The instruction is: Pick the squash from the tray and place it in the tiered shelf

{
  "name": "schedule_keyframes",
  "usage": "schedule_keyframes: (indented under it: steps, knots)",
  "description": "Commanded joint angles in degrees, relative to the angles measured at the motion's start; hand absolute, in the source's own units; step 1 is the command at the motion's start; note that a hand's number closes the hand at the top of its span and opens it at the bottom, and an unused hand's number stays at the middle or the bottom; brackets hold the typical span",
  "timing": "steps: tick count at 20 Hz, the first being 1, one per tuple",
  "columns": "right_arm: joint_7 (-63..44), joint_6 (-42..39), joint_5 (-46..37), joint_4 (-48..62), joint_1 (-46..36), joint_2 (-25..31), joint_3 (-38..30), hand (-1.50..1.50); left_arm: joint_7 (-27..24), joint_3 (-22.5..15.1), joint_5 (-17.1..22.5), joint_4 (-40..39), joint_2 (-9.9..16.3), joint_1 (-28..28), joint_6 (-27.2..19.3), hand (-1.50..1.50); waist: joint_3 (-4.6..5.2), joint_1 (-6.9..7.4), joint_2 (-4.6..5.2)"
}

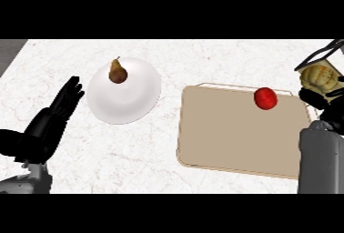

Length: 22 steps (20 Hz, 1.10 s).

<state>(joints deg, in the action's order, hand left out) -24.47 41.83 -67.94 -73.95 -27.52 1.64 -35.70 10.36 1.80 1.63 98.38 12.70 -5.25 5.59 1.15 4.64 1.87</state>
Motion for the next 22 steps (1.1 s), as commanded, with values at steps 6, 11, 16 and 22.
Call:
schedule_keyframes:
  steps: [6,11,16,22]
  knots:
    - [-25.6,-8.4,-25.9,6.9,-21.8,8.1,-5.2,1.5,1.1,-1.6,-0.2,-0.8,-0.8,-2.4,0.4,0.0,-0.42,1.93,-0.13]
    - [-35.8,-12.1,-34.6,14.8,-38.4,12.4,-4.3,1.5,-0.1,-2.0,-0.3,-2.4,-1.5,-2.4,0.5,0.0,-0.88,2.09,-0.04]
    - [-30.3,5.9,-23.8,15.9,-44.2,12.5,-6.1,1.5,1.4,-2.1,-0.5,-2.7,-2.4,-3.8,-0.6,0.0,-1.26,1.2,0.25]
    - [-29.1,-11.7,-38.5,29.8,-35.5,20.3,-6.3,1.5,0.8,-0.7,-1.2,-2.3,-1.2,-2.3,-1.1,0.0,-0.32,-1.48,1.06]
